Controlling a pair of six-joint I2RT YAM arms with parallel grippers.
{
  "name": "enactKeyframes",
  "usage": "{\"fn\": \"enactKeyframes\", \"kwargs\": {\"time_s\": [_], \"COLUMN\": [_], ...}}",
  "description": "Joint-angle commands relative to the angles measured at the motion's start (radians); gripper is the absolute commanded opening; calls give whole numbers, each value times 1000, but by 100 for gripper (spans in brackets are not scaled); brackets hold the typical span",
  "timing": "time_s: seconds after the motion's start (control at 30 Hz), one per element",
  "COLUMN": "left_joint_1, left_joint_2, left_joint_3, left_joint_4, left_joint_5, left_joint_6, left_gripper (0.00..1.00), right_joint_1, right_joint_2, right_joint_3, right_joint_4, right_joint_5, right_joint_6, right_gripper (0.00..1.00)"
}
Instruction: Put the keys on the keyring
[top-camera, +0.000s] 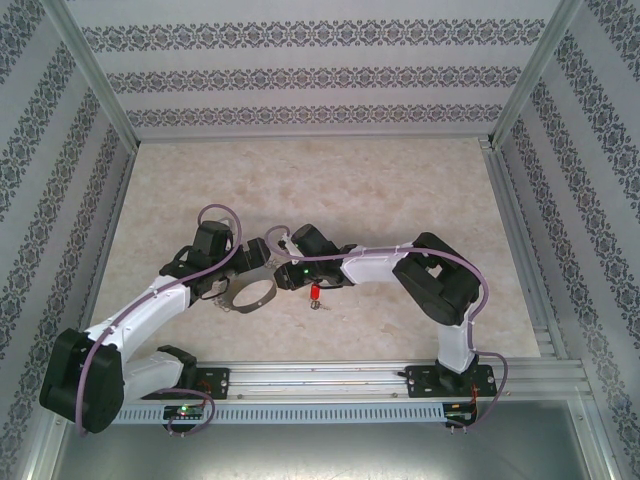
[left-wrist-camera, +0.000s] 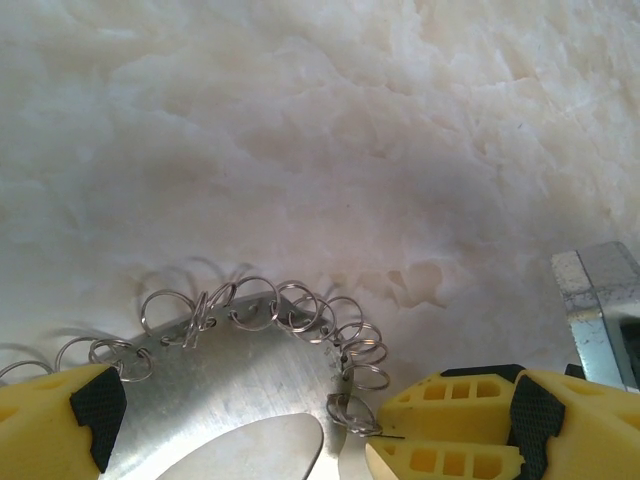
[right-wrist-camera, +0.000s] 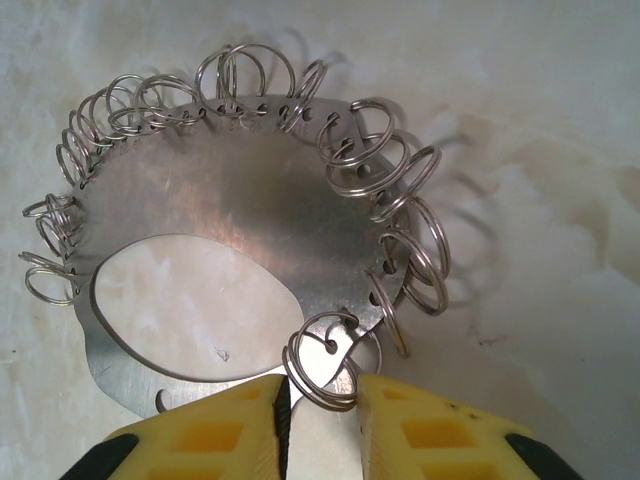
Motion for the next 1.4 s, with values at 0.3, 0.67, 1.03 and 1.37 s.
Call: {"fn": "enactKeyframes", "kwargs": {"time_s": [0.3,0.67,1.03,1.37], "left_joint_1": [15,14,15,-6], "left_joint_2": [7,-8,-32,-53], "left_joint_3": [1,-3,-12,-54], "left_joint_4": [41,37,16,-34], "left_joint_5": [23,27,51,201], "left_joint_6": [-21,-32,-23,-1], "left_gripper": [100,100,100,94], "right_joint_1": [21,38,34,26], "right_joint_2": [10,0,-32,-211], "right_joint_3": [29,65,71,-76], "right_joint_4": [-26,-105,-111,-88], "right_joint_5": [12,76,118,155], "right_joint_6": [-43,-110,-101,-74], "right_gripper": [34,40,36,50]}}
